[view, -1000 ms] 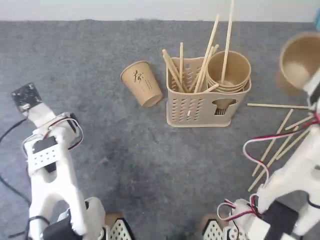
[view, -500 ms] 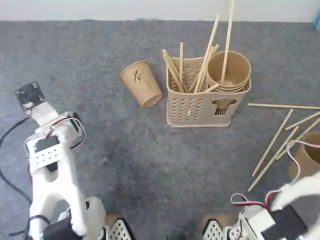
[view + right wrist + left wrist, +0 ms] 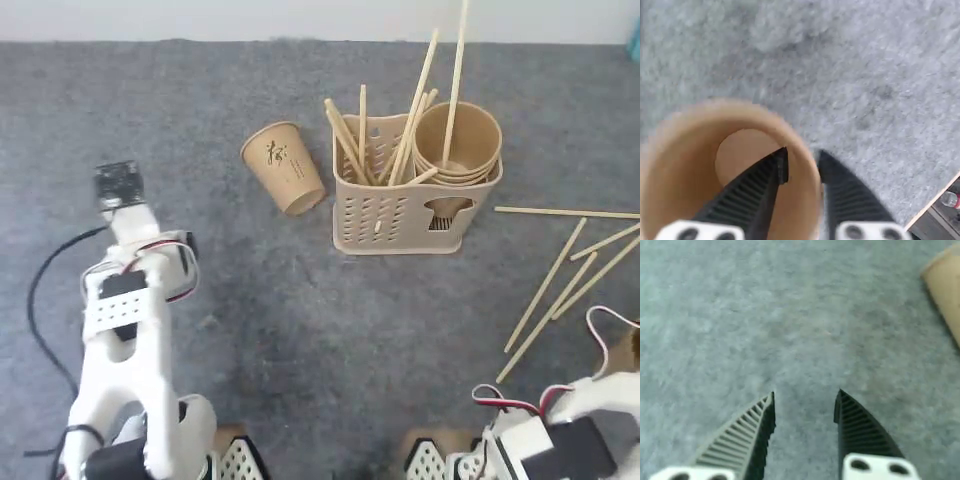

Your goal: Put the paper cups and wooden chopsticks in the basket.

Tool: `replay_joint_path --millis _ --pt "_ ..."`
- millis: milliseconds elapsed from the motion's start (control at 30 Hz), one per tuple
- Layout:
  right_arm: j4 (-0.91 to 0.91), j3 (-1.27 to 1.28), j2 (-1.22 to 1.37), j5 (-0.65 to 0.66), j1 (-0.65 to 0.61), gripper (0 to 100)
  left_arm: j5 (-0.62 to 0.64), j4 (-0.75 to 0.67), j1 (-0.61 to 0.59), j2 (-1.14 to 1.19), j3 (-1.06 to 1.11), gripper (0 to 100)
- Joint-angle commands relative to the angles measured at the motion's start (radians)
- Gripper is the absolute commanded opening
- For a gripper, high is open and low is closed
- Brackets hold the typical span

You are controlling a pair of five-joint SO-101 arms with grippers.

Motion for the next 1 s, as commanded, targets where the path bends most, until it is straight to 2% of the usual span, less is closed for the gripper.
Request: replay_joint_path --millis 0,67,267,333,433,533,700,967 --pt "0.074 -0.052 -0.058 0.018 0.013 30.3 -0.034 0.018 0.069 -0.043 -0.007 18" --pt "0.151 -0.103 -0.079 0.015 0.024 33.8 -0.034 0.020 0.080 -0.043 -0.007 18" --pt "0.444 -0.333 -0.203 0.011 0.062 34.0 -0.023 0.015 0.097 -0.043 -0.035 18" --pt "0.515 -0.400 -0.248 0.011 0.077 34.0 0.035 0.032 0.107 -0.041 -0.110 18" --pt "0.576 -0.462 -0.309 0.011 0.102 34.0 0.167 0.147 0.098 -0.020 -0.295 19" --pt "0.578 -0.482 -0.369 0.011 0.133 34.0 0.186 0.295 0.146 0.071 -0.506 19" --pt "0.582 -0.486 -0.464 0.011 0.143 34.0 0.233 0.479 0.192 0.350 -0.891 19" --pt "0.590 -0.471 -0.499 0.011 0.143 34.0 0.227 0.577 0.244 0.787 -1.429 19"
